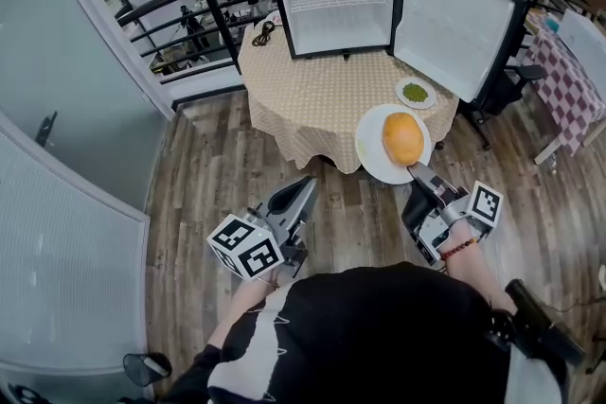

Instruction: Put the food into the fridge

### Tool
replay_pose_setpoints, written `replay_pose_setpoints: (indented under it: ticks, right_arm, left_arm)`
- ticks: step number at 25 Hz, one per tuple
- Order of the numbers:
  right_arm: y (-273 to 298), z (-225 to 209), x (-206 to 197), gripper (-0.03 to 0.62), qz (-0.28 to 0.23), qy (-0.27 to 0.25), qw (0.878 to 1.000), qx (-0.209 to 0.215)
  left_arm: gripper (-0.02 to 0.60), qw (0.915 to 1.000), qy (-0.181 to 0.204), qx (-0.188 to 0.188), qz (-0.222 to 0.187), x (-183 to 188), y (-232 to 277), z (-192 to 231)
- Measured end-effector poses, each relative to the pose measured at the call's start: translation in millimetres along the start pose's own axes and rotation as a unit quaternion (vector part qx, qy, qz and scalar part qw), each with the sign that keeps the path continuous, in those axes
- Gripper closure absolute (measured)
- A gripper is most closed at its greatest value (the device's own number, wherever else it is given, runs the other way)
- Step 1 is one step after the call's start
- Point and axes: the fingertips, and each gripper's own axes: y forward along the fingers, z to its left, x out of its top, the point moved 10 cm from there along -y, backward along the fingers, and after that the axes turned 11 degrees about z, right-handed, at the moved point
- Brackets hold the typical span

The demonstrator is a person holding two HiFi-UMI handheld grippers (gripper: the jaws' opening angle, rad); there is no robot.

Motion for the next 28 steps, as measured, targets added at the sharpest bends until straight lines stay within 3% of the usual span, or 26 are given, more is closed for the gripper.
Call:
replay_pose_setpoints:
  ticks: [11, 17, 28]
  right_arm:
    - [6, -11, 9, 0.571, 0.028, 0.024, 0.999, 0.021]
    - [-7, -11, 7, 0.571, 0.036, 0.01, 0.999, 0.018]
    - [-19, -39, -10, 0.571, 0.037, 0.03, 0.999, -0.023]
  left_arm:
    - [0.568, 0.9996, -0.007, 0.028, -0.006, -5, 1, -7]
    - [0.569, 0.9984, 0.002, 0.056, -0.008, -7, 1, -19]
    - [0.568, 0.9968, -0.05, 0.06, 0.019, -38, -6, -9]
